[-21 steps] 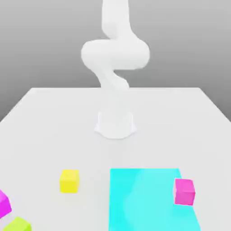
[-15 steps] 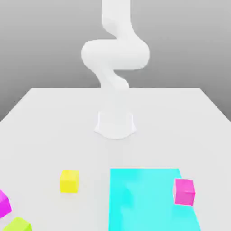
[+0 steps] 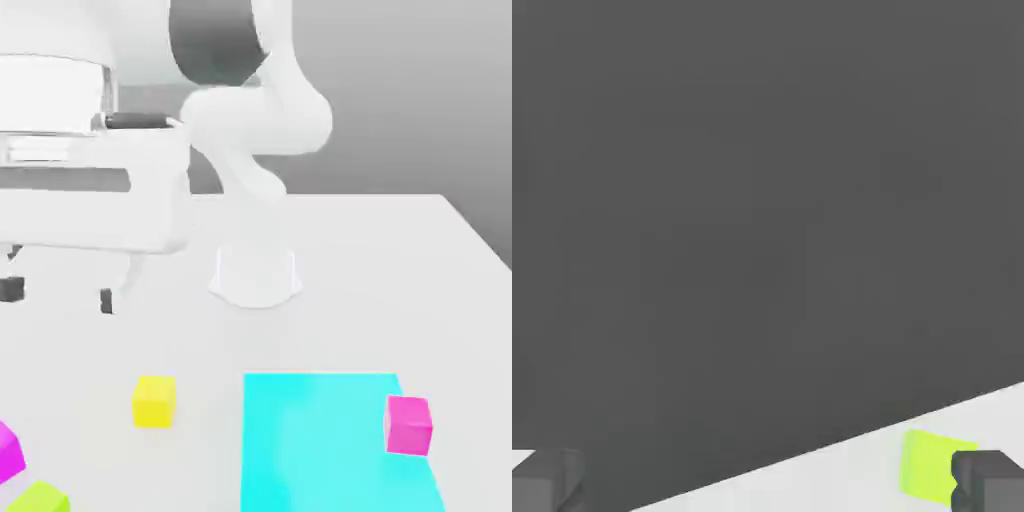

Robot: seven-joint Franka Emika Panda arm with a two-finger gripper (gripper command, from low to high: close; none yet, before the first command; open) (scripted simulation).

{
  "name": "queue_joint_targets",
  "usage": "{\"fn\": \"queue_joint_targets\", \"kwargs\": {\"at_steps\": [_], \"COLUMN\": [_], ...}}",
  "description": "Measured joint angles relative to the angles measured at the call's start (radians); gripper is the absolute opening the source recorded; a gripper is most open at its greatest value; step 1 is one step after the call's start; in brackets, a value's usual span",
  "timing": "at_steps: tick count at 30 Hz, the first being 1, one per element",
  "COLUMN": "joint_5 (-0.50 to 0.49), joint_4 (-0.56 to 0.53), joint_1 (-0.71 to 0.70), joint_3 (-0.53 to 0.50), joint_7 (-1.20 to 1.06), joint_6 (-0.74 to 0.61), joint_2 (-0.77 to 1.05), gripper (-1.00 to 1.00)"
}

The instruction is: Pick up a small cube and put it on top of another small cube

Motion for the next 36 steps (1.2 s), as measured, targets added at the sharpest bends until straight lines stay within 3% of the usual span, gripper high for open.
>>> {"fn": "queue_joint_targets", "kwargs": {"at_steps": [10,14,15,21,25,30,34,35,36], "joint_5": [0.057,0.096,0.102,0.106,0.076,0.058,0.123,0.139,0.139], "joint_4": [0.042,0.074,0.079,0.082,0.058,-0.023,-0.034,-0.032,-0.032], "joint_1": [-0.083,-0.117,-0.123,-0.125,-0.104,-0.148,-0.195,-0.201,-0.201], "joint_3": [-0.028,0.003,0.010,0.014,-0.015,-0.144,-0.132,-0.124,-0.124], "joint_7": [-0.021,-0.048,-0.052,-0.055,-0.033,0.089,0.074,0.063,0.063], "joint_6": [0.087,0.181,0.198,0.206,0.131,0.028,0.106,0.127,0.127], "joint_2": [0.364,0.509,0.532,0.544,0.444,0.266,0.340,0.365,0.365], "gripper": [0.00,0.00,-1.00,-1.00,-1.00,-1.00,-1.00,1.00,1.00]}}
